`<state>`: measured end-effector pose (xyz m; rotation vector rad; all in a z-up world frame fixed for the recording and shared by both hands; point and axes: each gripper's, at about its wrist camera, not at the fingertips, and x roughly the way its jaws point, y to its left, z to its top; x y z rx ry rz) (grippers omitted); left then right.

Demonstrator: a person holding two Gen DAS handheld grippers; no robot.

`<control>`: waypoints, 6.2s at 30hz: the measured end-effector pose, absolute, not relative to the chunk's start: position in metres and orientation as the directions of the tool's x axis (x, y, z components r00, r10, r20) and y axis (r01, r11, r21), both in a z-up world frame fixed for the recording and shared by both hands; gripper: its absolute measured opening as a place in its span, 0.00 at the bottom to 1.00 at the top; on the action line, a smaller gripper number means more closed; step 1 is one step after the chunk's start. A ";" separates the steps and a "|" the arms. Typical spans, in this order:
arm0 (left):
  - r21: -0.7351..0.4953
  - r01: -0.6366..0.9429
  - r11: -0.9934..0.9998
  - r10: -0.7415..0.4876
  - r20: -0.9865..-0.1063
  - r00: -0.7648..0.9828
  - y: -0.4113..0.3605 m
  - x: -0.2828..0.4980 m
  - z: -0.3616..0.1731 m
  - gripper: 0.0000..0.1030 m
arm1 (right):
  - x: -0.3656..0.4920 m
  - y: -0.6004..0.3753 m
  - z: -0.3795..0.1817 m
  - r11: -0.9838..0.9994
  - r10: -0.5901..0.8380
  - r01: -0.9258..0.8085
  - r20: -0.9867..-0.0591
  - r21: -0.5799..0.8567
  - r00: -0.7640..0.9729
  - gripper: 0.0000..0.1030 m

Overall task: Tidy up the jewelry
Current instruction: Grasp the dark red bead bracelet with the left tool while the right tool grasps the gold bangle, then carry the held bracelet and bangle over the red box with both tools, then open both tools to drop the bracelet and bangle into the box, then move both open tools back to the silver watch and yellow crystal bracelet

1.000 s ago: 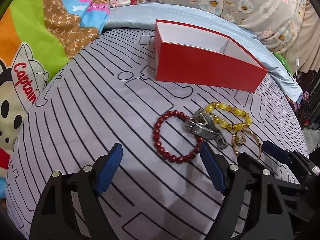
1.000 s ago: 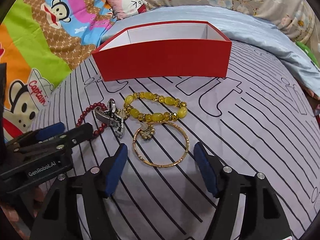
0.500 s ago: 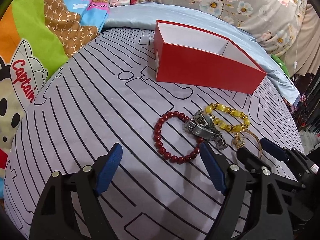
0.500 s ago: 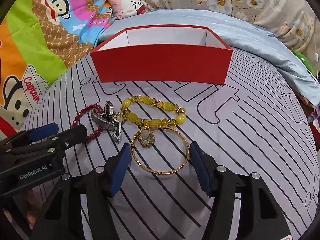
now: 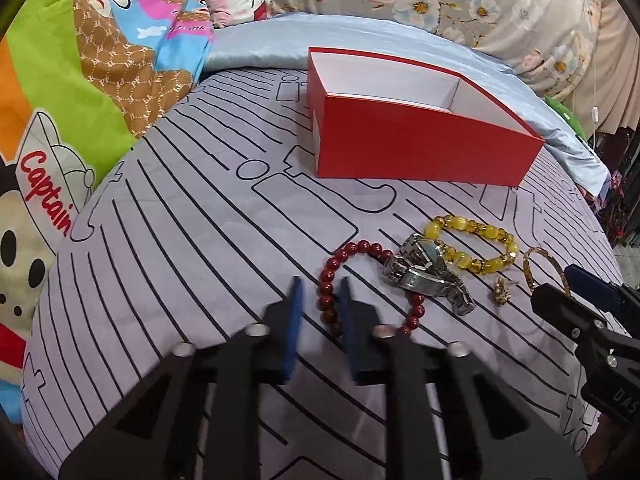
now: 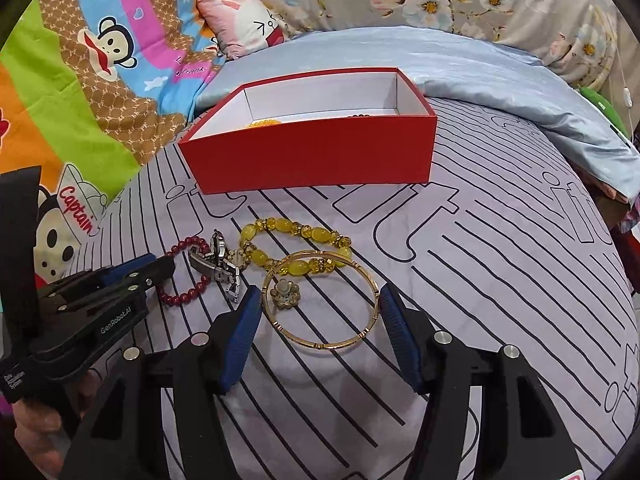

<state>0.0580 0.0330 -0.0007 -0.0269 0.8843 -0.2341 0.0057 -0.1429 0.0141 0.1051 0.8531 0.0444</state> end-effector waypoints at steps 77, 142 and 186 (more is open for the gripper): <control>-0.084 0.252 0.964 -0.243 -0.664 0.707 -0.050 0.254 0.074 0.07 | 0.217 -0.171 0.058 0.998 0.063 -0.026 -0.679 0.065 0.732 0.57; -0.058 0.260 0.964 -0.237 -0.634 0.736 -0.036 0.146 0.107 0.39 | 0.095 -0.168 0.094 0.999 0.009 0.012 -0.630 0.030 0.776 0.60; -0.198 0.245 0.949 -0.305 -0.769 0.562 -0.014 0.064 0.016 0.58 | -0.006 -0.175 0.019 0.992 0.039 0.063 -0.744 0.109 0.667 0.60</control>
